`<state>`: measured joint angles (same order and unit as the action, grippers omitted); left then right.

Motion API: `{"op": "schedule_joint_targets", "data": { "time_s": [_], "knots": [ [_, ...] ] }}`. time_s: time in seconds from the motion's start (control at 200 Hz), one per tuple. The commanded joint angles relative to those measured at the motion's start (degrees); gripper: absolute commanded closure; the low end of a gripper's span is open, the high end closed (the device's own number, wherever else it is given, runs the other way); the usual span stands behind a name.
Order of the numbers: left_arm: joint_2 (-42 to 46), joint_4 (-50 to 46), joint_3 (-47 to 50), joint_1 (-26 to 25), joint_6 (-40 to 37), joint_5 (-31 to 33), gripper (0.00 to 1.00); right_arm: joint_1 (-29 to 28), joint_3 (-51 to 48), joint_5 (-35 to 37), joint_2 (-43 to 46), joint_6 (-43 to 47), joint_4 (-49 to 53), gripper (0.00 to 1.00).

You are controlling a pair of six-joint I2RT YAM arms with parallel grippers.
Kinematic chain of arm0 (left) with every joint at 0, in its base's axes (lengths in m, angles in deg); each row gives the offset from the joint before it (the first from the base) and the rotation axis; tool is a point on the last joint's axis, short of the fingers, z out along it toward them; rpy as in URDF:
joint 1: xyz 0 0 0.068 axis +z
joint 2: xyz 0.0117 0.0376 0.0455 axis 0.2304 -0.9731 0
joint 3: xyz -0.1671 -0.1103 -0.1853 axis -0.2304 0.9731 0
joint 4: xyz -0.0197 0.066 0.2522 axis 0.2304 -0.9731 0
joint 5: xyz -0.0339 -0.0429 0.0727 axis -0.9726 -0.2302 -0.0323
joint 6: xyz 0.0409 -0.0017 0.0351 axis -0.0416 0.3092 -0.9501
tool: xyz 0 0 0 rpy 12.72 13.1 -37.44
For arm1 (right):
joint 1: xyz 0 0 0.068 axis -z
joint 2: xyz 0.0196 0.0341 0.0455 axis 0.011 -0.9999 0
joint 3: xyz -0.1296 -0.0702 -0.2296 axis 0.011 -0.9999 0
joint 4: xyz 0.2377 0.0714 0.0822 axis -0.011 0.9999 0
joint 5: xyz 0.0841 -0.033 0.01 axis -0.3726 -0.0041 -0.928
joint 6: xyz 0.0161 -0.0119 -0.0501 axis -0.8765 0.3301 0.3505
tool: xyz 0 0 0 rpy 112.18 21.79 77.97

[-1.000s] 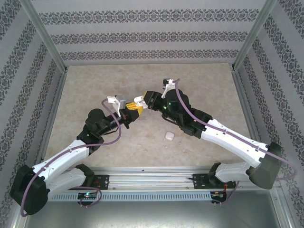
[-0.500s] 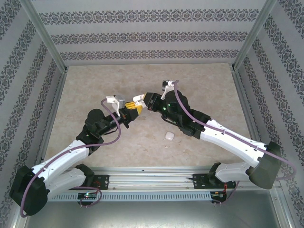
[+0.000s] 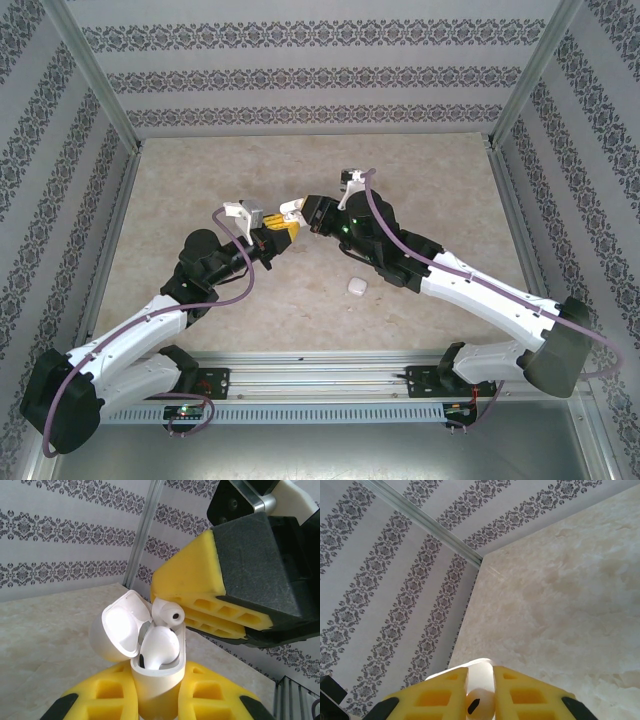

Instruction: Insert wireless bluetooth earbuds into charging case

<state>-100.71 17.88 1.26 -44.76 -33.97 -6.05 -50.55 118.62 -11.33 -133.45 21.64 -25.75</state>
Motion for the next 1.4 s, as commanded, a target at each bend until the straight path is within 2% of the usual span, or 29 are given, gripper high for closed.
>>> {"op": "schedule_joint_targets", "data": {
  "time_s": [0.0, 0.32, 0.525, 0.829, 0.949, 1.034, 1.124, 1.394],
  "knots": [
    [0.6, 3.5, -1.7, -0.6, 0.6, -0.9, 1.0, -1.0, -0.5, -0.3, -1.0, -0.4, 1.2, 0.8],
    [0.6, 3.4, -1.5, -0.6, 0.5, -0.8, 1.0, -1.5, 0.1, -0.2, -1.1, -0.6, 1.9, 0.73],
    [0.9, 3.2, -1.1, -0.6, 0.5, -1.2, 1.0, -1.6, 1.9, 0.1, -0.6, 0.0, 4.2, 0.64],
    [1.3, 2.0, -0.8, -0.6, 0.3, -3.5, 1.0, -1.5, 6.9, 2.9, 2.6, 5.4, 14.1, 0.51],
    [2.3, 0.1, -0.7, -0.6, -0.5, -4.9, 1.0, -0.8, 11.0, 3.5, 3.6, 8.7, 21.7, 0.48],
    [2.9, -1.8, -1.0, -0.6, -0.9, -5.6, 1.0, 1.7, 14.1, -0.2, 3.7, 10.1, 27.7, 0.48],
    [3.3, -3.7, -1.5, -0.6, -1.5, -7.4, 1.0, 5.6, 15.5, -7.8, 3.8, 10.5, 31.5, 0.48],
    [3.3, -3.5, -1.4, -0.6, -2.7, -14.8, 1.0, 14.3, 9.6, -23.2, 7.9, 8.5, 28.8, 0.5]
  ]
}}
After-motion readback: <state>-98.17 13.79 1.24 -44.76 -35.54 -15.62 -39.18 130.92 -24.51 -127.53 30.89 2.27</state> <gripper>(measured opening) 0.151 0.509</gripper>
